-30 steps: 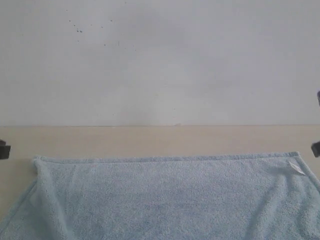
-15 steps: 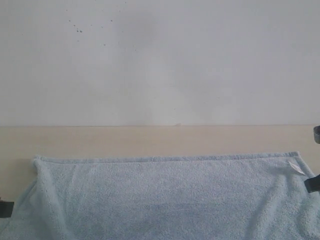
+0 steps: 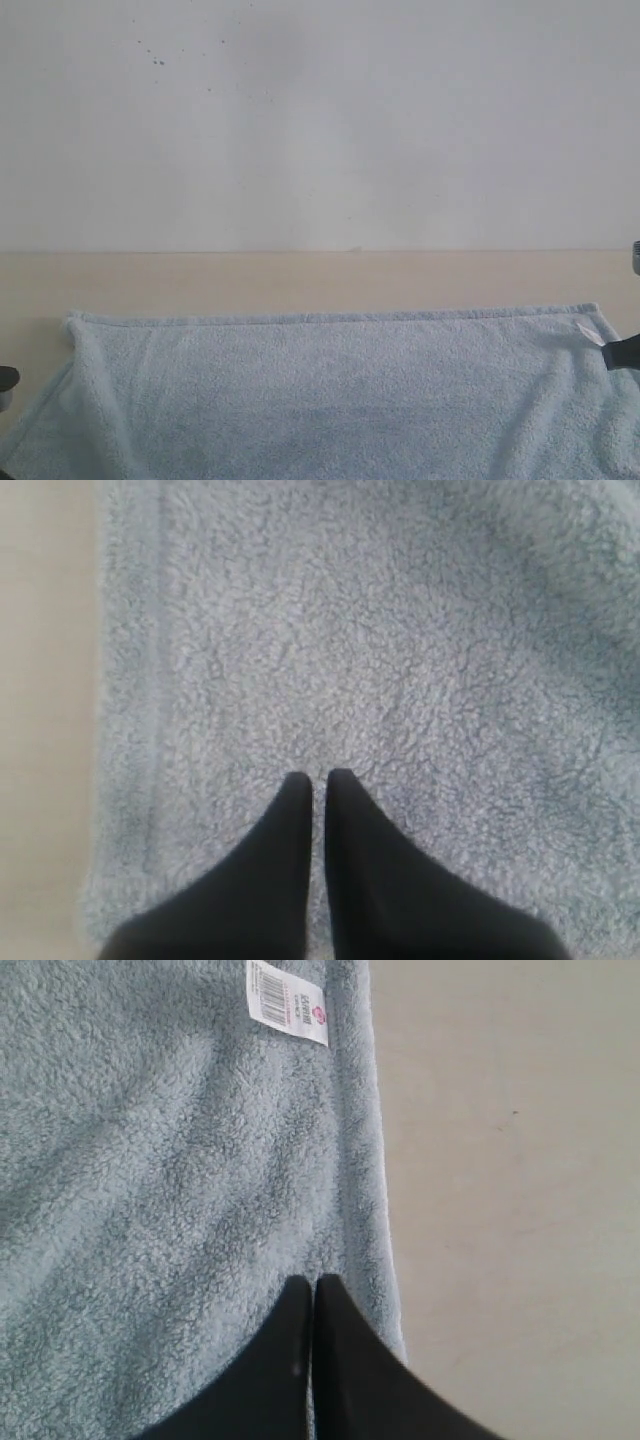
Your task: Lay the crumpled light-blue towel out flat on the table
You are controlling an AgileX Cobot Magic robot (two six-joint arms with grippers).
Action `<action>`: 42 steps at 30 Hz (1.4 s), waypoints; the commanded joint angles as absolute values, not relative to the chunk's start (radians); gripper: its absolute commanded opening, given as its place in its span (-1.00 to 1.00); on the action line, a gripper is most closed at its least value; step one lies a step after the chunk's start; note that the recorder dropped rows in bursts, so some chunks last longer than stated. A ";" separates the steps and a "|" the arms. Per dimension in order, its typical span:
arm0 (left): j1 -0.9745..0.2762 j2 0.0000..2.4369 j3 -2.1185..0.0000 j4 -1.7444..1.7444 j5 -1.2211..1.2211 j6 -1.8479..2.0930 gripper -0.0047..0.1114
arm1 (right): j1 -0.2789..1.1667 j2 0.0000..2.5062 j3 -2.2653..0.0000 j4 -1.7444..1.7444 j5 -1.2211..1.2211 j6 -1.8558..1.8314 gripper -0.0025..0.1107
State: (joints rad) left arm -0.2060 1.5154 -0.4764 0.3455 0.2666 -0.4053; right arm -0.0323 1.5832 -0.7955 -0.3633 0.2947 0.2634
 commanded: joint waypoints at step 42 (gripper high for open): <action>-0.209 1.391 -0.493 0.534 0.530 -0.662 -0.84 | -0.038 1.661 -0.830 -0.317 0.212 0.170 -0.96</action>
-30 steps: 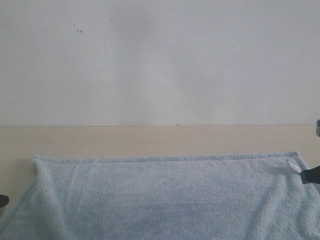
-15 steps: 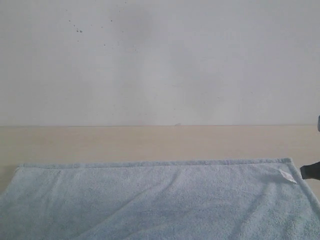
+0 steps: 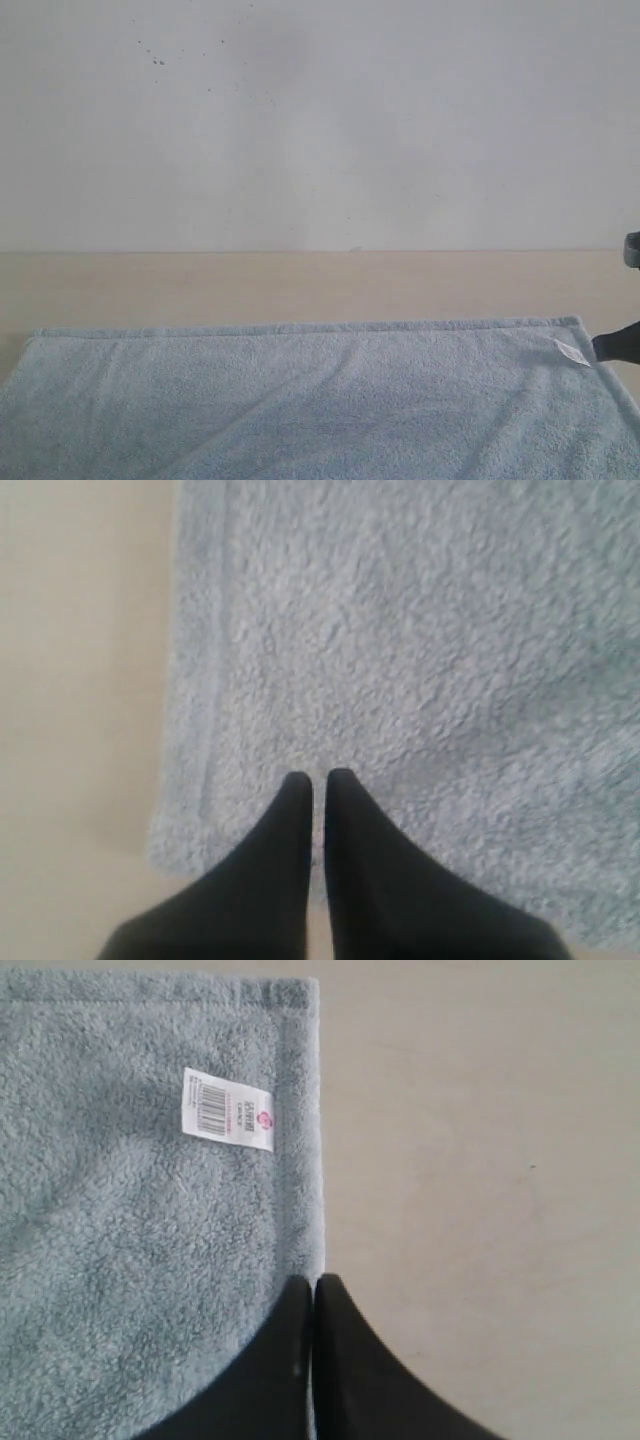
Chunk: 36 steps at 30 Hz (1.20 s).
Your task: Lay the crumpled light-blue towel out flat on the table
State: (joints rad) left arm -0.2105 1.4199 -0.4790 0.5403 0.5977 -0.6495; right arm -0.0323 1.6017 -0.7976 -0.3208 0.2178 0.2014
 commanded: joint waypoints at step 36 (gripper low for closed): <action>-0.209 1.391 -0.543 0.531 0.417 -0.657 -0.84 | 0.098 1.934 -0.979 -0.277 0.187 0.041 -0.96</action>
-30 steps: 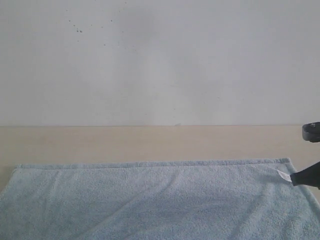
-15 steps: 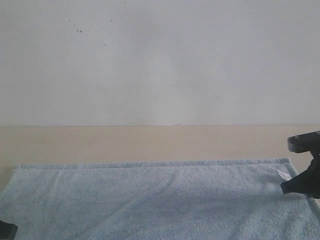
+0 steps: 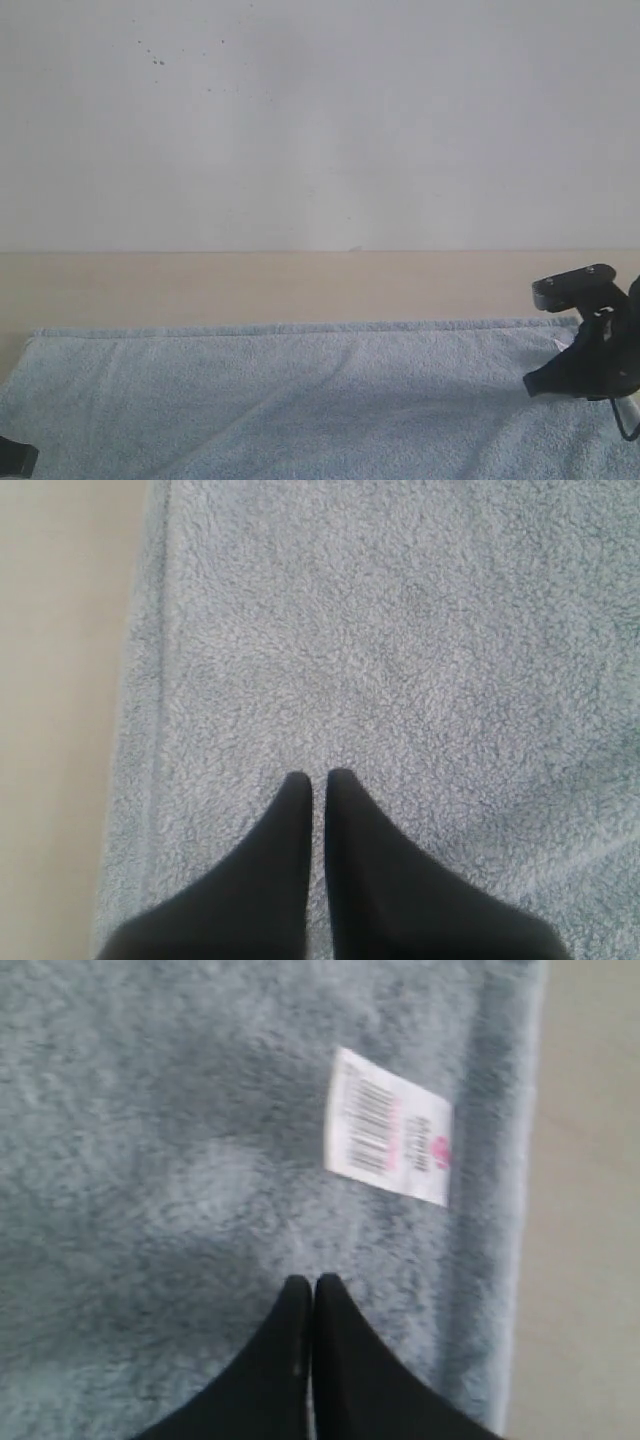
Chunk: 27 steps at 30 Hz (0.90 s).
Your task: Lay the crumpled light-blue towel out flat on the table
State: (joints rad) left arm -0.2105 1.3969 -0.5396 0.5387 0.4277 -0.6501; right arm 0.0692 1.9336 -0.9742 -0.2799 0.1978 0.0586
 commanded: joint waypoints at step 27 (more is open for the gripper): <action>-0.209 1.391 -0.543 0.512 0.388 -0.657 -0.84 | -0.020 1.956 -0.979 -0.297 0.187 0.051 -0.96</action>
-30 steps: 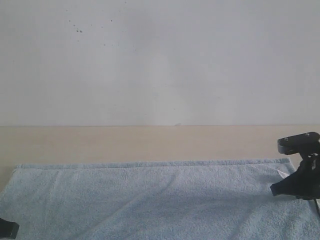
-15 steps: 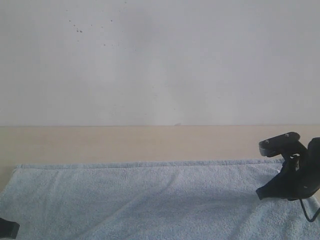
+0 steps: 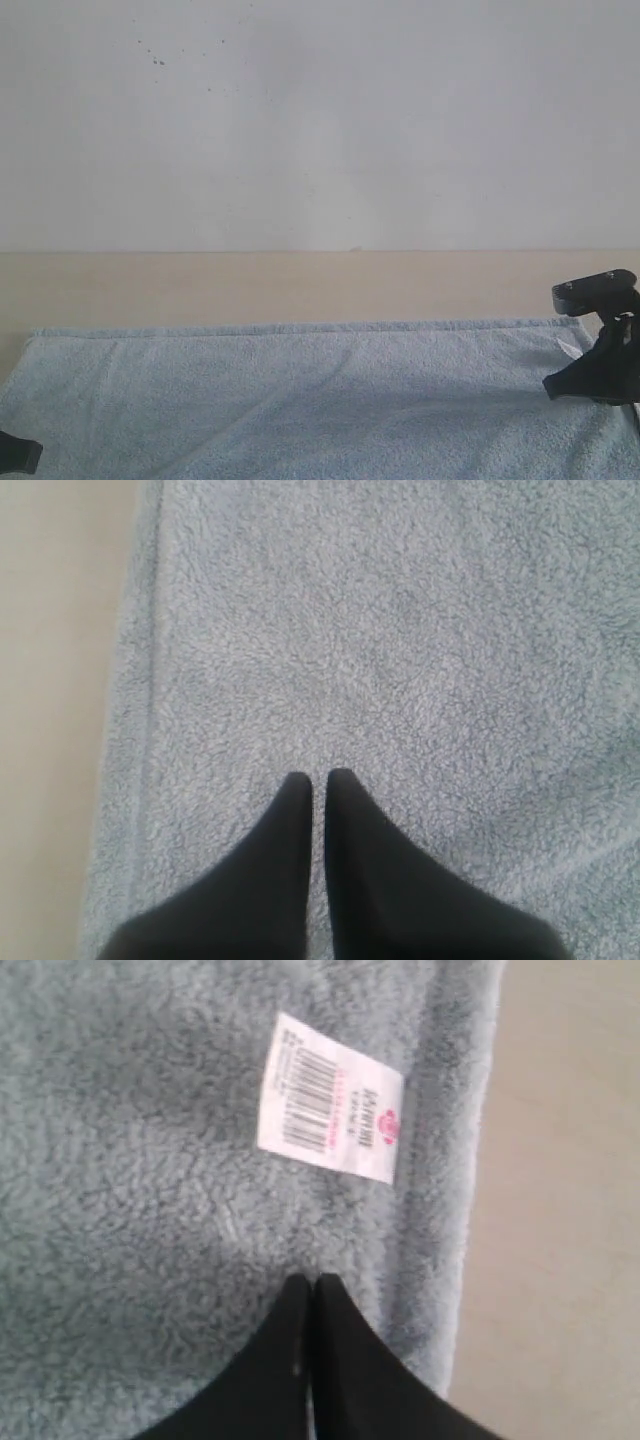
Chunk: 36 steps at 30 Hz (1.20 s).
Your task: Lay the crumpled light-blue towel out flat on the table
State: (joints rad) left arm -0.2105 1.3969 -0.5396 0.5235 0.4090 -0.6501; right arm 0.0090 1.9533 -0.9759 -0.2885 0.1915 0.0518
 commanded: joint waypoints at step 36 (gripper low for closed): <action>-0.069 1.885 -0.948 0.805 0.120 -0.719 -0.26 | 0.161 1.735 -0.979 -0.219 0.134 0.042 -0.96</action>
State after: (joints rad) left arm -0.0699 1.8338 -0.9089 0.7962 0.1327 -0.7132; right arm 0.1596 1.7542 -0.9759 -0.2200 0.1435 0.0518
